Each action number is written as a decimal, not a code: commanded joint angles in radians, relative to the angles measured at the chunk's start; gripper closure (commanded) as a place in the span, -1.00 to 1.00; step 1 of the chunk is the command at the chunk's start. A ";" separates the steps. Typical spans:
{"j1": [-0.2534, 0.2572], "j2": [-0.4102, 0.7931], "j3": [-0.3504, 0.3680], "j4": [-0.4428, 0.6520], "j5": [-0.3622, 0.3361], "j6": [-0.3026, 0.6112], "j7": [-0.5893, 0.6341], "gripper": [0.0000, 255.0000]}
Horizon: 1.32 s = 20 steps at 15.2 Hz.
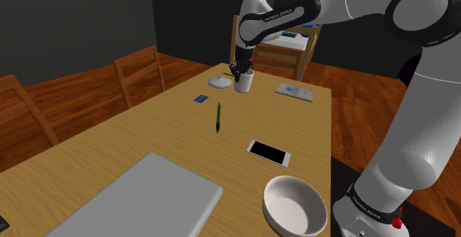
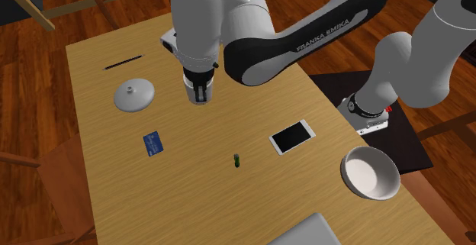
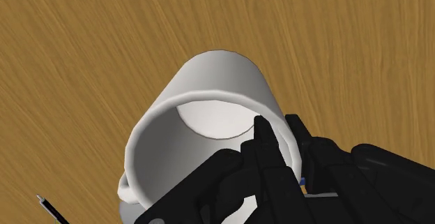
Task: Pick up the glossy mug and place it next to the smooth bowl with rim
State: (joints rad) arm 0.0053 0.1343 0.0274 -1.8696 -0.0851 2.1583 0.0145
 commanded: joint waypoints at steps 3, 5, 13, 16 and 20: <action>0.000 -0.012 0.000 0.040 0.003 -0.052 -0.005 1.00; 0.000 -0.017 0.001 0.060 0.004 -0.077 -0.007 1.00; 0.018 -0.085 0.015 0.052 0.003 -0.140 0.022 1.00; 0.043 -0.167 0.039 -0.046 -0.002 -0.127 0.075 1.00; 0.077 -0.267 0.078 -0.157 -0.001 -0.121 0.147 1.00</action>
State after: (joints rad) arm 0.0755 -0.1025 0.0974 -1.9929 -0.0870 2.0344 0.1458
